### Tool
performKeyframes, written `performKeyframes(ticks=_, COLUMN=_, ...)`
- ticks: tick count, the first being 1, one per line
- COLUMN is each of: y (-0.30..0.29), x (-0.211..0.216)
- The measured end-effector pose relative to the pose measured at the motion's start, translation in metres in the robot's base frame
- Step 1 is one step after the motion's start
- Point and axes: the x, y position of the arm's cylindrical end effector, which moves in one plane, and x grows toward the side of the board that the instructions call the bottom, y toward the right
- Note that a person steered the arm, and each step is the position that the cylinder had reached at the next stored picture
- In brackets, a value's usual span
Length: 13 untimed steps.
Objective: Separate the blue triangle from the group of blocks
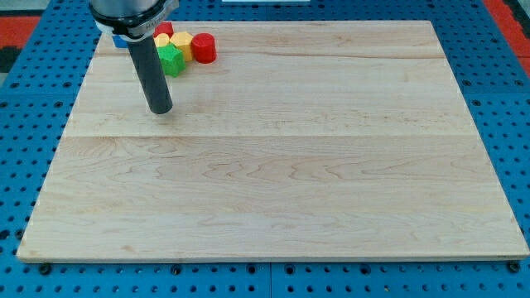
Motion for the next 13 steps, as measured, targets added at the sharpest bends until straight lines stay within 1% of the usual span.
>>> performKeyframes(ticks=5, y=-0.002, x=0.015)
performKeyframes(ticks=7, y=-0.064, x=0.014)
performKeyframes(ticks=9, y=-0.063, x=0.014)
performKeyframes(ticks=10, y=-0.072, x=0.012)
performKeyframes(ticks=12, y=-0.106, x=-0.055)
performKeyframes(ticks=13, y=-0.136, x=-0.090)
